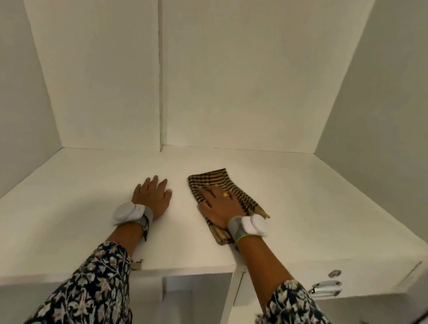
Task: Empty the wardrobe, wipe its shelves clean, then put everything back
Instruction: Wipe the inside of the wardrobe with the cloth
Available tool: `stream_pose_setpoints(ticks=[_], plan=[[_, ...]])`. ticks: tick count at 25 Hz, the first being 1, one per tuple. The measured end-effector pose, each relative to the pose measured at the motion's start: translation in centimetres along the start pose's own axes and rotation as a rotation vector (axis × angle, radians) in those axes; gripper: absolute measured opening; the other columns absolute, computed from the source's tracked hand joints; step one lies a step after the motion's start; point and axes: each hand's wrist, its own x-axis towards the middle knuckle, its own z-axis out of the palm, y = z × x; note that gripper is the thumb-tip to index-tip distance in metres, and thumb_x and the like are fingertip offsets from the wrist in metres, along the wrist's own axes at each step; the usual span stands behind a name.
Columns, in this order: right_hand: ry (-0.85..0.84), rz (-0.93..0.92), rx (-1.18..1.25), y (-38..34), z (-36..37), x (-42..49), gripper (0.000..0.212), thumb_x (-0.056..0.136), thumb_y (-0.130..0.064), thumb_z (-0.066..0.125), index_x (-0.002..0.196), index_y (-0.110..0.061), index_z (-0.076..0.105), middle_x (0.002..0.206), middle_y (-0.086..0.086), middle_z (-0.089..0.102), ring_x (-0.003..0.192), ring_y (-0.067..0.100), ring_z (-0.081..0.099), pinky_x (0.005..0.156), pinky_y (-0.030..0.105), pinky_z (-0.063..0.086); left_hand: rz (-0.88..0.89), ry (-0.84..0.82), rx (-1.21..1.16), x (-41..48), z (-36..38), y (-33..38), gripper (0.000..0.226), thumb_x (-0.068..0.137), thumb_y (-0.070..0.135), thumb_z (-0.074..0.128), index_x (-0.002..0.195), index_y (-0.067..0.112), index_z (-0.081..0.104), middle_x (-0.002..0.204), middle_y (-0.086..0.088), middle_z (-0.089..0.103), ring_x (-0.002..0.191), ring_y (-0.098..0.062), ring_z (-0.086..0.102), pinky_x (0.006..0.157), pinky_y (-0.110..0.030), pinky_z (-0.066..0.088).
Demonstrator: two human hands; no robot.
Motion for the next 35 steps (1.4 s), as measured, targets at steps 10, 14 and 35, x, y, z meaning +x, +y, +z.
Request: stream_pose_setpoints(ticks=[10,14,35], plan=[[0.048,0.493,0.010,3.0,-0.2,-8.3,0.054,0.101,-0.041,0.019,0.152,-0.026,0.010,0.160,-0.002,0.004,0.147,0.019,0.003,0.118,0.048,-0.001,0.143,0.018,-0.219,-2.5,-1.2,-1.5,0.047,0.103,0.033,0.021,0.145,0.019,0.037,0.157,-0.007,0.022,0.146,-0.024,0.016,0.119,-0.038,0.007],[0.036,0.191,0.003,-3.9,0.9,-7.0,0.055,0.100,-0.043,0.022,0.151,-0.027,0.011,0.160,-0.003,0.005,0.147,0.017,0.002,0.117,0.046,-0.002,0.102,0.033,-0.294,-2.7,-1.5,-1.1,0.048,0.103,0.034,0.020,0.144,0.014,0.037,0.156,-0.008,0.025,0.144,-0.024,0.020,0.119,-0.037,0.010],[0.056,0.780,0.009,33.0,-4.5,-4.2,0.056,0.101,-0.045,0.018,0.152,-0.026,0.007,0.160,-0.001,0.001,0.147,0.020,0.001,0.118,0.047,0.003,0.151,-0.040,-0.194,10.4,3.0,19.9,0.045,0.099,0.035,0.035,0.142,0.021,0.038,0.152,-0.002,0.031,0.141,-0.021,0.026,0.117,-0.047,0.009]])
